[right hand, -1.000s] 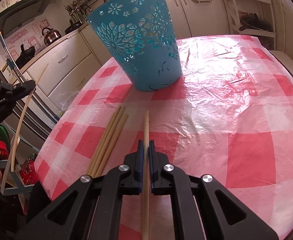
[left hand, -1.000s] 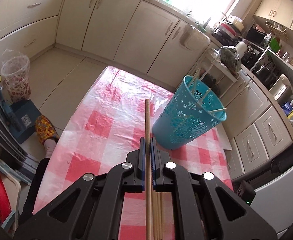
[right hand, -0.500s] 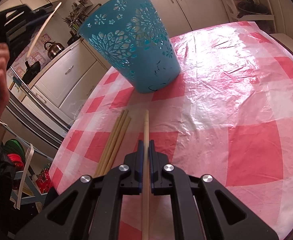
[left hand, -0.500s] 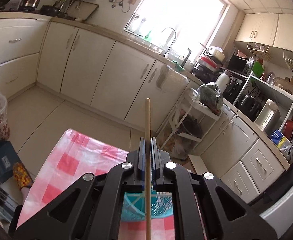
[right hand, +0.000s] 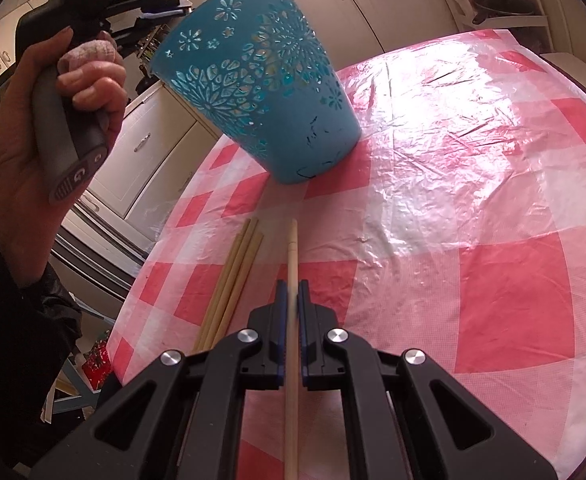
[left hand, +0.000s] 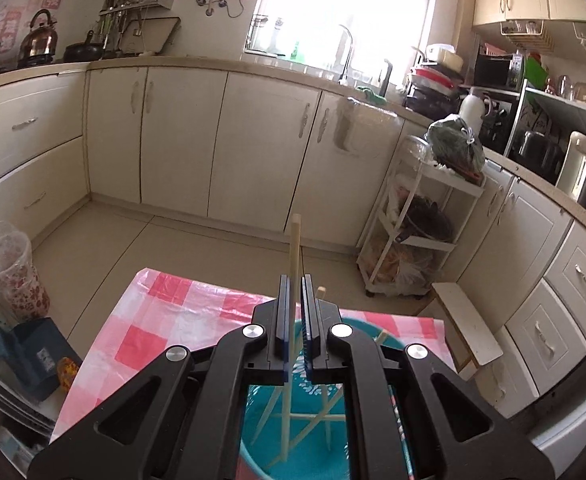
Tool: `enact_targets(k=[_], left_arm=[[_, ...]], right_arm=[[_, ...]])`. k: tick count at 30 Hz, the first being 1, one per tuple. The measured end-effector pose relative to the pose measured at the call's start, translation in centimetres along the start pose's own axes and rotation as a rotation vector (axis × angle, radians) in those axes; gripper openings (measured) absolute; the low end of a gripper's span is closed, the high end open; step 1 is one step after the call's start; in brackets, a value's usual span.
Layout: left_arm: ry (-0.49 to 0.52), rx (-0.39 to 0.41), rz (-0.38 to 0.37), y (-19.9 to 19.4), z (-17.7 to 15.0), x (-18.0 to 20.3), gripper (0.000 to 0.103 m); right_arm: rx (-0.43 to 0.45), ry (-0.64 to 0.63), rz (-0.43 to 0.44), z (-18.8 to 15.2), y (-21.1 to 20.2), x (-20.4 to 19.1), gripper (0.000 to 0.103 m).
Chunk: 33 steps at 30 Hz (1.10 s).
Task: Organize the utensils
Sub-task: 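Lower the left tool's chopstick into the basket and open the left tool, then carry the right tool's chopstick over the basket and release it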
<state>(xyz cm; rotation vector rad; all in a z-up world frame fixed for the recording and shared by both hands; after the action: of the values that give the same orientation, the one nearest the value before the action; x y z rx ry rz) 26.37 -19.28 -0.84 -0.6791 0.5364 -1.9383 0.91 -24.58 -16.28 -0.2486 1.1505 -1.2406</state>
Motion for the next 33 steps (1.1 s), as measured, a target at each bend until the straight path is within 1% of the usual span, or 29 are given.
enact_targets(k=[2,3,4,5,7,9,10,13,14,17,22,25,28,31,33], left_arm=[[-0.002,-0.033,0.001,-0.1,-0.8,-0.6,0.006],[-0.004,-0.052,0.006,-0.3,-1.2,-0.9,0.009],[-0.009,-0.064,0.013,-0.7,-1.6,-1.3,0.014],[-0.013,-0.068,0.017,-1.2,-2.0,-1.8,0.017],[-0.029,-0.057,0.034,-3.0,-3.0,-3.0,0.036],[-0.043,-0.048,0.053,-4.6,-4.2,-4.4,0.048],[-0.054,-0.05,0.059,-5.5,-5.2,-5.4,0.05],[-0.08,-0.088,0.078,-6.9,-8.0,-8.1,0.05],[-0.095,-0.109,0.086,-7.3,-9.5,-9.3,0.05],[-0.119,-0.165,0.106,-7.7,-12.7,-11.8,0.05],[-0.164,-0.255,0.118,-7.1,-17.1,-14.8,0.05],[-0.176,-0.273,0.123,-6.7,-18.3,-15.8,0.05],[-0.181,-0.275,0.124,-6.4,-18.8,-16.2,0.05],[-0.186,-0.275,0.125,-6.1,-19.1,-15.8,0.05],[-0.192,-0.273,0.123,-5.9,-19.3,-15.8,0.05]], right_arm=[[0.003,-0.005,-0.002,0.0,-0.1,-0.1,0.006],[0.005,-0.009,-0.002,0.0,-0.1,-0.1,0.006],[0.009,-0.014,-0.003,-0.1,-0.1,-0.2,0.006],[0.01,-0.017,-0.002,-0.1,-0.2,-0.3,0.006],[0.009,-0.014,0.011,-0.2,-0.3,-0.3,0.006],[0.016,-0.005,0.043,-0.2,-0.9,-0.5,0.006],[0.027,-0.007,0.056,-0.2,-1.4,-0.7,0.006],[0.085,-0.027,0.108,0.4,-3.7,-1.8,0.006],[0.107,-0.032,0.131,0.7,-4.6,-2.2,0.006],[0.183,-0.068,0.173,2.0,-7.5,-3.9,0.006],[0.295,-0.114,0.222,5.4,-11.5,-6.6,0.006],[0.353,-0.144,0.241,8.1,-13.2,-8.3,0.006],[0.404,-0.168,0.239,10.8,-14.5,-9.5,0.006],[0.467,-0.189,0.217,14.3,-15.7,-10.3,0.006],[0.512,-0.207,0.184,16.0,-16.3,-10.8,0.006]])
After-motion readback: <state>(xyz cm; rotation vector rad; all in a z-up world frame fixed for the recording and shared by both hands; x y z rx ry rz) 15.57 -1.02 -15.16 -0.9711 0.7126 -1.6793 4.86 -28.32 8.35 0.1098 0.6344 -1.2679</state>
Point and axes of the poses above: each gripper's, at about its wrist camera, not at the fingertips, and y roughly the way its jaws point, x to its right, z to its top, the point moved 2 cm from there along y, roughly the way its jaws point, and after that the axes turned 8 degrees about -x, right-handed, at the moved point
